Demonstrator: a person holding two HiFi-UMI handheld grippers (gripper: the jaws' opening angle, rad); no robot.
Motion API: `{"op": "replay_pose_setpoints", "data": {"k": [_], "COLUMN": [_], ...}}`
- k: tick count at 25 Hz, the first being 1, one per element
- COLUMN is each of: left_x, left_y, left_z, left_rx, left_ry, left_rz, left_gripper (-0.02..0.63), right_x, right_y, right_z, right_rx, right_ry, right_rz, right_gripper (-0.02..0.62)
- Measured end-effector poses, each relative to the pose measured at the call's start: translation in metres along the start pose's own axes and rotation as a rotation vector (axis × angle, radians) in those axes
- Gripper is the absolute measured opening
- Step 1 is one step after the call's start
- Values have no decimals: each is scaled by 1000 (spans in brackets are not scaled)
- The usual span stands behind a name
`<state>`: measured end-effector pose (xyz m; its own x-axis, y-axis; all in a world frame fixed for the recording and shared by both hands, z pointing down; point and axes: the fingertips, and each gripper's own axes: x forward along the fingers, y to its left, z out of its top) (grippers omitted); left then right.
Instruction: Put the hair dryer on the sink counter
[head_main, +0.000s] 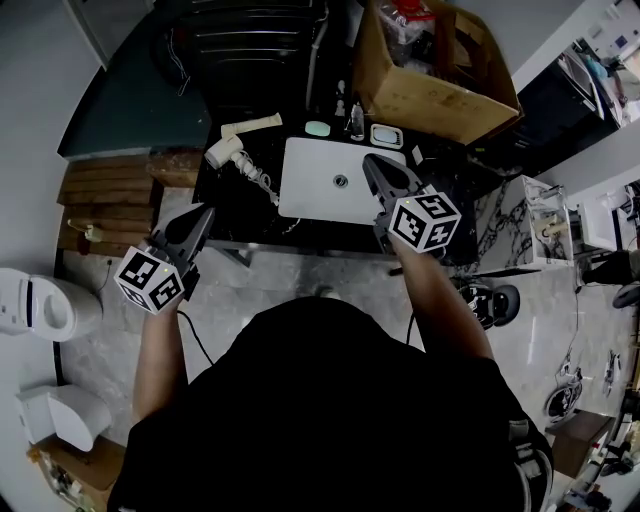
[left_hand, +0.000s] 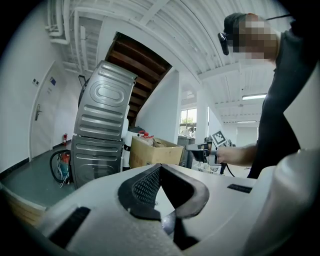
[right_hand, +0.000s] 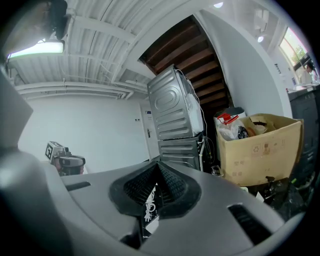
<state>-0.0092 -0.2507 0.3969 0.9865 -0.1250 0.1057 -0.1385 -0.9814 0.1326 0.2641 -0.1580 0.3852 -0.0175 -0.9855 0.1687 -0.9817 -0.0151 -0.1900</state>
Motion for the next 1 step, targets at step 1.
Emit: {"op": "replay_pose_setpoints", "data": {"k": [1], "left_x": [1], "left_y": [-2], "left_z": [0], "left_rx": [0], "left_ry": [0], "left_rz": [0], "left_gripper": [14], "right_x": [-1], "right_y": [-1], "right_z": [0], "right_rx": [0], "right_ry": [1], "right_rz": [0], "right_gripper": [9]}}
